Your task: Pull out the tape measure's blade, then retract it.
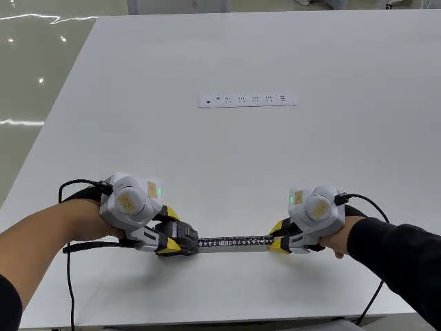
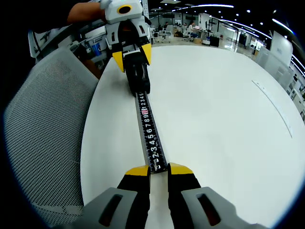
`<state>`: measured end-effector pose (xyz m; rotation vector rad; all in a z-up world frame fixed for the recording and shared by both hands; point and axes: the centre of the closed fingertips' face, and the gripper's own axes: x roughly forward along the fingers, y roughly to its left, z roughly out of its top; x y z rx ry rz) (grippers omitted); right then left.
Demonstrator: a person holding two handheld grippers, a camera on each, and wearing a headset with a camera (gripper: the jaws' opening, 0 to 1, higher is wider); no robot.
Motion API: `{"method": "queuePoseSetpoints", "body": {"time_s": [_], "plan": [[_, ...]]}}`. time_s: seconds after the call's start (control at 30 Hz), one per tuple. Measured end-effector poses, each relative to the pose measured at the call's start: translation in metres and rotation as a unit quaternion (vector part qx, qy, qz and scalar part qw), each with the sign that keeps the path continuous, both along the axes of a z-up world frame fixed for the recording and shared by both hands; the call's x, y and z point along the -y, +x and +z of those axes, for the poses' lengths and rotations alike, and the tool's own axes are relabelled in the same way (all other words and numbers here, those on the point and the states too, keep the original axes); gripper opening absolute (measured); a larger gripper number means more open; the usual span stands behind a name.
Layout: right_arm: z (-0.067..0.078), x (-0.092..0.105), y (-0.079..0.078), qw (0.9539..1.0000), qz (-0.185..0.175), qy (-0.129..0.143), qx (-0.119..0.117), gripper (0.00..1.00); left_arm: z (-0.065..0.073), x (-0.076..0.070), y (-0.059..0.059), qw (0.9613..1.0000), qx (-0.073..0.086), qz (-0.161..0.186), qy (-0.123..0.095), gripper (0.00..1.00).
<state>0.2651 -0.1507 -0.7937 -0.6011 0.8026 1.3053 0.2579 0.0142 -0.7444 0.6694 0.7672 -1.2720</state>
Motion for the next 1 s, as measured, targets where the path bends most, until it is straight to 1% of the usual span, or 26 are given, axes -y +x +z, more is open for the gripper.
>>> {"method": "queuePoseSetpoints", "body": {"time_s": [1.0], "plan": [[0.001,0.014,0.000,0.9999,-0.008,-0.006,-0.002,0.08,-0.001,0.000,0.000,1.0000,0.000,0.001,-0.001,0.28]]}}
